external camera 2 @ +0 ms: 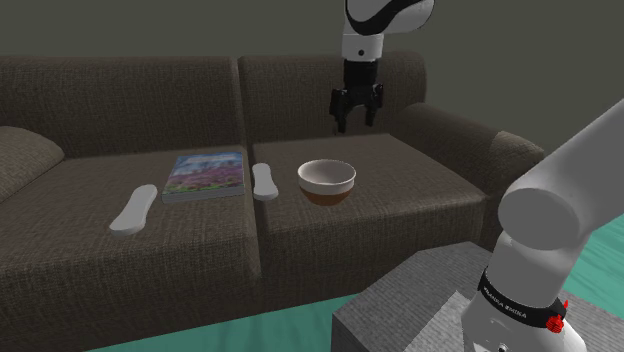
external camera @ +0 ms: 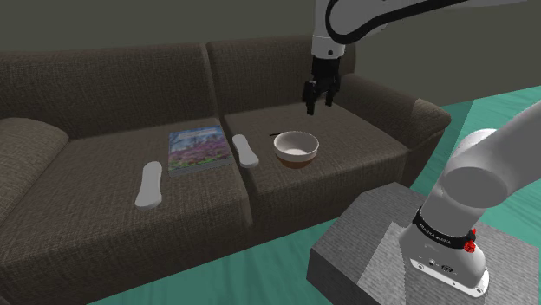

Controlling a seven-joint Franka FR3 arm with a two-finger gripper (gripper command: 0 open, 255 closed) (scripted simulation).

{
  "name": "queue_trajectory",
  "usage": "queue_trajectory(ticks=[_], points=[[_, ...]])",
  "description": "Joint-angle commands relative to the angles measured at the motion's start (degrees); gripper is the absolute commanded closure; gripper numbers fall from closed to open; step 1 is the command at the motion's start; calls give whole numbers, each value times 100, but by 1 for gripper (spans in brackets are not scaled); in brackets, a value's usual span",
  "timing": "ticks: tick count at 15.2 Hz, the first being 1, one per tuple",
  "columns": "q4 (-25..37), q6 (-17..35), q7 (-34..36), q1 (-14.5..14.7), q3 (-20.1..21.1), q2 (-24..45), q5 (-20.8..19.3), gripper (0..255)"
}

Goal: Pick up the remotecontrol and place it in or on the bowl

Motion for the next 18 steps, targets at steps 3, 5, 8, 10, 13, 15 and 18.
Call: queue_trajectory(ticks=[3,5,8,10,13,15,18], points=[[324,425,594,34,295,763,68,0],[542,609,883,45,423,1176,59,0],[931,844,1321,68,590,1817,-2,0],[1230,968,1613,91,681,2256,-72,0],[1740,1104,2045,149,778,2928,-212,0],[2122,1158,2322,206,814,3383,-318,0],[2764,1181,2712,323,826,4077,-479,0]])
